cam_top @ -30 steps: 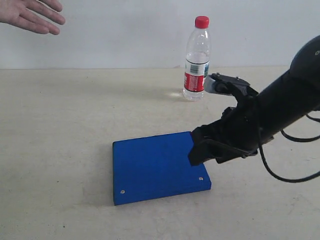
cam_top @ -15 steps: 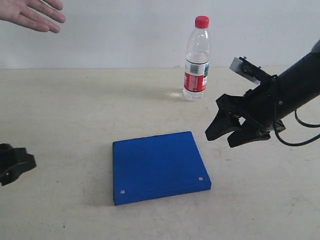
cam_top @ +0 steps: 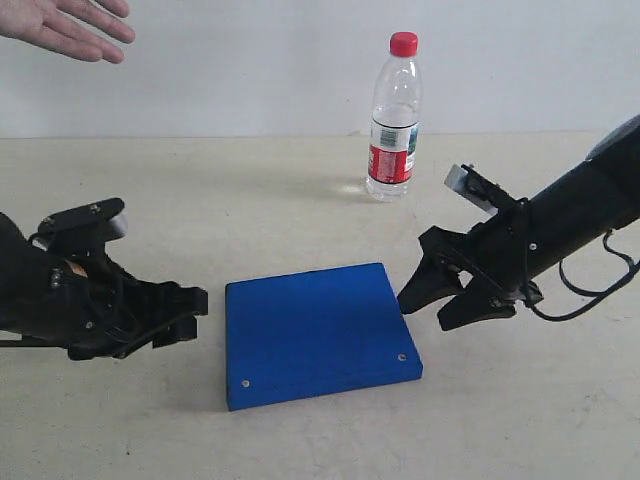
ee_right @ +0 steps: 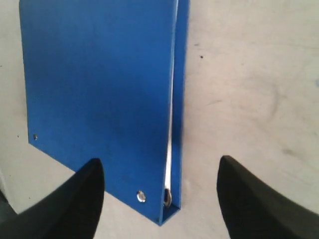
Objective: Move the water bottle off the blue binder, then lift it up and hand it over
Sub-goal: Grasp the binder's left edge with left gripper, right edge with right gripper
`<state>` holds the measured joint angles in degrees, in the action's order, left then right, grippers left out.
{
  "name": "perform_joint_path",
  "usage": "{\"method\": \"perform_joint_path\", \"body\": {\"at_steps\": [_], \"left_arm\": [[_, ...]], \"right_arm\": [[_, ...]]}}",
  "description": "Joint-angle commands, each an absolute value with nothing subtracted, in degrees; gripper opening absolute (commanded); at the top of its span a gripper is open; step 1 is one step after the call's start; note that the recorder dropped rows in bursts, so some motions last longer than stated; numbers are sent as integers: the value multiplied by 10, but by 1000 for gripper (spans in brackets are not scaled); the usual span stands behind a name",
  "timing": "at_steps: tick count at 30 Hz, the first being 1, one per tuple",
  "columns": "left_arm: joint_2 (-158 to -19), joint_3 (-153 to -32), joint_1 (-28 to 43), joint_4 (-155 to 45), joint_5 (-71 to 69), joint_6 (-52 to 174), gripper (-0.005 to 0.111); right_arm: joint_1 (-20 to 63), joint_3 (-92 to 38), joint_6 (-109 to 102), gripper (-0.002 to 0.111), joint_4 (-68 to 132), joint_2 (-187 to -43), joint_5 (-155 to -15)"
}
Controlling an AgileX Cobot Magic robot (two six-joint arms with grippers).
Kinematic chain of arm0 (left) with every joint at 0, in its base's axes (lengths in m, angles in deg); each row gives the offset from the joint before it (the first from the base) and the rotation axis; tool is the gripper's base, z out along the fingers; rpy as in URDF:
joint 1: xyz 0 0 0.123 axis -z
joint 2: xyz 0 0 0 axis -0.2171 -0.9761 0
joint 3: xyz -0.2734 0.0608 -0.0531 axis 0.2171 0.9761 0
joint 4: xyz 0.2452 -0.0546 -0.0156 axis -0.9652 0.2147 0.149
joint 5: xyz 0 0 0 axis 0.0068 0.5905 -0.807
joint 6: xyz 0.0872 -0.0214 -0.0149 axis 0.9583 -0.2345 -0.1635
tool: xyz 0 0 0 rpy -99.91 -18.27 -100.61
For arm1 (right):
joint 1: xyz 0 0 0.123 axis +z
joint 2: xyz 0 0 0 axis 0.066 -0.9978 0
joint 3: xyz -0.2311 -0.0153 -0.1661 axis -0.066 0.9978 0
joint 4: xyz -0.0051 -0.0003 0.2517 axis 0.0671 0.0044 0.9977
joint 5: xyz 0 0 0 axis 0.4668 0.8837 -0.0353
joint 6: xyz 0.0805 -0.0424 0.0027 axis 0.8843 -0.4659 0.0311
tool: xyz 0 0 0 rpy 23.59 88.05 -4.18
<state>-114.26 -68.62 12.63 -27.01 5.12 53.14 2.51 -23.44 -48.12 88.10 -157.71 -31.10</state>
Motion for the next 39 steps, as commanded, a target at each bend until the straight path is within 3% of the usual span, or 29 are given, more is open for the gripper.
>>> {"method": "perform_joint_path", "body": {"at_steps": [1, 6, 11, 14, 28, 39], "left_arm": [[-1177, -698, 155, -271, 33, 536, 60], [-1180, -717, 162, -273, 29, 561, 58], [-1180, -745, 162, -273, 26, 574, 35], [-1180, -745, 162, -273, 26, 574, 31], [-1180, -745, 162, -273, 28, 579, 31], [-1114, -745, 122, -270, -20, 610, 31]], "right_arm": [[28, -236, -514, 59, 918, -1608, -303], [31, -236, -532, 59, 940, -1625, -298], [61, -236, -621, 59, 1027, -1641, -170], [62, -236, -663, 58, 1096, -1635, -150], [136, -236, -720, 1, 1087, -1633, -150], [139, -236, -722, 0, 1098, -1633, -150]]}}
